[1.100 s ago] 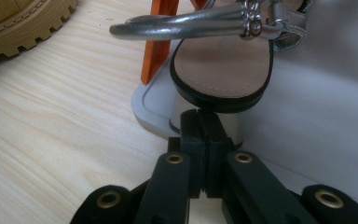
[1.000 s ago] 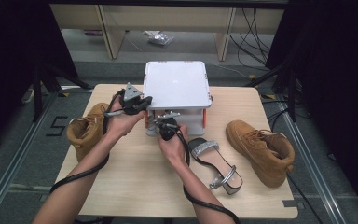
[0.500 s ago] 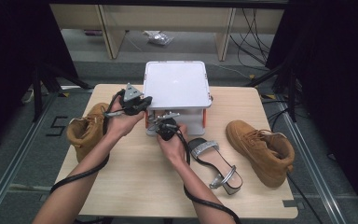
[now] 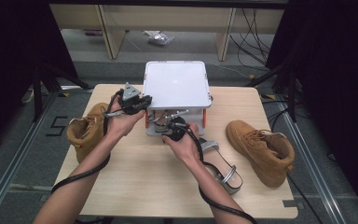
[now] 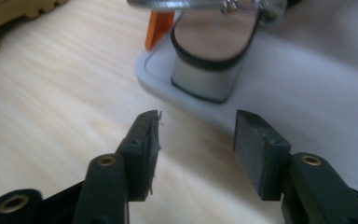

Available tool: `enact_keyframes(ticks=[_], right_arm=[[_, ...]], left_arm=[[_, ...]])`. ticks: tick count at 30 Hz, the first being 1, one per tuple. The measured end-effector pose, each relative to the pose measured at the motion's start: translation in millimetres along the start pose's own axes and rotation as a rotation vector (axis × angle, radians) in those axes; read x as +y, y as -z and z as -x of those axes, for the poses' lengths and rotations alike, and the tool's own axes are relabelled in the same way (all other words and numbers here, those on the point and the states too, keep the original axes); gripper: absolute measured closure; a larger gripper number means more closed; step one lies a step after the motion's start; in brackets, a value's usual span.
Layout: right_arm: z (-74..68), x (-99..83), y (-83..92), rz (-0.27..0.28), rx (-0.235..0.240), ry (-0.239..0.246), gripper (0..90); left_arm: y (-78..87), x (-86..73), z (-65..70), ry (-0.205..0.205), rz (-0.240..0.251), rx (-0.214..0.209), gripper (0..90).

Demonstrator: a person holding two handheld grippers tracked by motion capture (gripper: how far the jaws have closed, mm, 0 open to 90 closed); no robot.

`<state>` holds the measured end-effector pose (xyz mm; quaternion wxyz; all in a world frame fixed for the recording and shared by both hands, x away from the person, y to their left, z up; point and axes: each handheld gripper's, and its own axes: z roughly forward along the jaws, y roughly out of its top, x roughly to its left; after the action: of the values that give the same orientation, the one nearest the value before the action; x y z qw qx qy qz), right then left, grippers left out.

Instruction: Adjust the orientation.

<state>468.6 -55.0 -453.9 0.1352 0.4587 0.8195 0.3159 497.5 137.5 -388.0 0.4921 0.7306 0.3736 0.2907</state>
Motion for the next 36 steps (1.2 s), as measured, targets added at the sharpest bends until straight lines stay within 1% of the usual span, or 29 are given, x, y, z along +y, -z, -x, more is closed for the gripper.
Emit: enact_keyframes(ticks=[3, 5, 6, 7, 8, 12, 13, 14, 15, 16, 17, 20, 21, 22, 23, 24, 25, 26, 27, 29, 30, 33, 35, 36], right_arm=[[6.1, -5.3, 8.3, -0.024, 0.002, -0.004, 47.1], [11.8, -10.4, 14.9, -0.055, 0.017, -0.001, 45.1], [14.4, -13.3, 18.4, -0.067, 0.012, -0.011, 45.0], [18.7, -16.7, 24.0, -0.073, 0.007, 0.004, 44.5], [20.0, -18.9, 27.7, -0.077, 0.005, -0.002, 44.2], [33.3, -31.4, 47.0, -0.083, 0.013, -0.011, 43.3], [35.8, -34.9, 52.9, -0.086, 0.010, -0.025, 43.2], [40.9, -39.8, 58.8, -0.079, 0.012, -0.028, 42.9], [43.7, -43.0, 62.8, -0.085, 0.026, -0.041, 42.9], [46.5, -47.2, 68.3, -0.084, 0.000, -0.031, 42.9], [50.1, -52.4, 74.5, -0.075, -0.007, -0.038, 42.8], [59.4, -64.5, 86.7, -0.069, -0.018, -0.057, 42.6], [61.7, -68.9, 91.8, -0.070, -0.021, -0.078, 42.5], [65.1, -73.3, 96.0, -0.056, -0.022, -0.077, 42.5], [68.2, -77.5, 100.5, -0.057, -0.023, -0.091, 42.3], [68.6, -82.4, 106.2, -0.065, -0.021, -0.142, 42.2], [74.0, -85.1, 108.6, -0.054, -0.026, -0.101, 42.2], [75.1, -88.4, 112.8, -0.056, -0.028, -0.122, 42.1], [78.2, -91.3, 115.8, -0.051, -0.030, -0.120, 42.0], [82.9, -96.0, 123.2, -0.063, -0.044, -0.132, 41.8], [83.4, -98.3, 126.3, -0.068, -0.045, -0.161, 41.5], [93.2, -105.2, 132.5, -0.077, -0.056, -0.133, 41.0], [96.0, -108.7, 136.6, -0.097, -0.061, -0.145, 40.6], [96.9, -109.9, 137.5, -0.104, -0.064, -0.143, 40.3]], left_arm=[[0.1, 0.1, -0.6, -0.001, 0.002, 0.003, 79.0], [0.1, 0.1, -0.5, 0.002, 0.003, 0.004, 77.4], [0.0, 0.0, -0.6, 0.001, 0.004, 0.004, 76.8], [0.0, -0.1, -0.6, 0.003, 0.005, 0.004, 76.7], [0.0, -0.2, -0.6, 0.006, 0.005, 0.004, 76.7], [-0.4, -1.0, -0.7, 0.020, 0.009, 0.005, 76.8], [-0.8, -1.2, -0.8, 0.028, 0.011, 0.003, 77.0], [-1.0, -1.3, -0.8, 0.033, 0.012, 0.000, 77.9], [-1.3, -1.3, -0.9, 0.036, 0.013, -0.003, 78.7], [-1.8, -1.3, -0.8, 0.041, 0.012, -0.007, 79.8], [-2.0, -1.2, -0.7, 0.045, 0.011, -0.009, 81.6], [-2.7, -0.6, 0.2, 0.064, 0.008, -0.011, 85.5], [-3.1, -0.4, 0.3, 0.057, 0.008, -0.012, 87.7], [-3.4, -0.1, 0.9, 0.055, 0.005, -0.012, 89.1], [-3.2, 1.0, 1.6, 0.052, -0.007, -0.006, 89.2], [-3.5, 1.7, 1.9, 0.048, -0.009, -0.005, 89.3], [-3.5, 2.4, 2.3, 0.045, -0.015, -0.002, 89.4], [-3.6, 2.8, 2.7, 0.045, -0.019, 0.000, 89.5], [-3.5, 3.2, 2.7, 0.041, -0.024, 0.002, 89.5], [-3.3, 3.4, 2.6, 0.040, -0.028, 0.001, 89.5], [-3.4, 3.3, 2.4, 0.046, -0.026, -0.002, 89.5], [-3.4, 3.2, 1.9, 0.045, -0.025, -0.005, 89.6], [-3.6, 3.2, 2.2, 0.044, -0.025, -0.005, 89.6], [-3.6, 3.3, 2.2, 0.043, -0.025, -0.005, 89.6]])
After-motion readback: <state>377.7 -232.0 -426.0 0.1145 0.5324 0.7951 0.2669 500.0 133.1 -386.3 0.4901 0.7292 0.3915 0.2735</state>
